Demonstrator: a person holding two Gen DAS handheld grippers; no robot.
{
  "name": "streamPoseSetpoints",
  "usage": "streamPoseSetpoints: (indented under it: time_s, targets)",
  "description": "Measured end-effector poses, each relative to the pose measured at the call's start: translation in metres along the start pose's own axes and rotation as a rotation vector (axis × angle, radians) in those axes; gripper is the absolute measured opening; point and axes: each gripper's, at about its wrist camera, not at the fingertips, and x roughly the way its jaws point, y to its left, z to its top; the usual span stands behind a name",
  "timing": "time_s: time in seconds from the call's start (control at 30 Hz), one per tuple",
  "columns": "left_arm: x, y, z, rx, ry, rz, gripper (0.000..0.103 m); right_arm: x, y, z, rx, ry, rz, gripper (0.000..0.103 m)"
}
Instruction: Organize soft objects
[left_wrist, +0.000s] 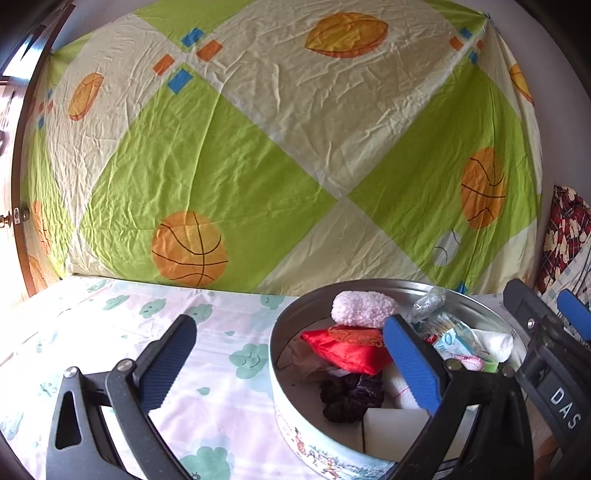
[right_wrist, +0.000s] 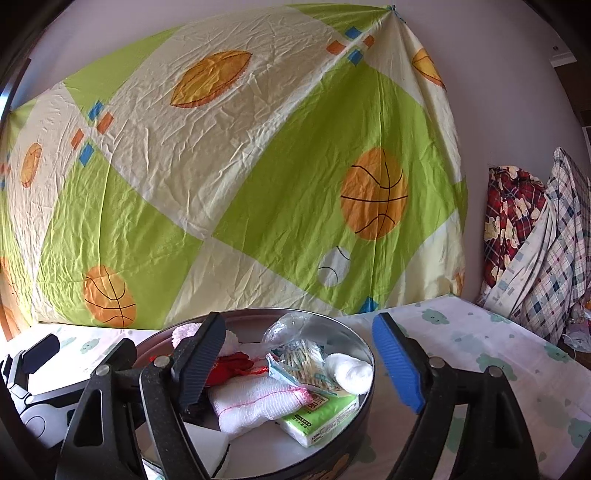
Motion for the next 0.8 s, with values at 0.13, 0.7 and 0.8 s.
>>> streamPoseSetpoints:
  time_s: [0.13,0.7,0.8]
  targets:
    - [-0.009,0.004,-0.002,0.011,-0.009,0.014,0.103,-0.007,0.004,0.000,-0.016,-0.025,-0.007,0.084]
    - [-0.027,0.012,-0.005,0.011,-0.026,0.015,0.103,-0.046,0.012,0.000,-0.038,-0.149,-0.033,0.093]
    - [-0.030,0.014,-0.005,0.004,-0.025,0.017,0.103,-0.052,0.012,0.000,-0.039,-0.174,-0.054,0.097]
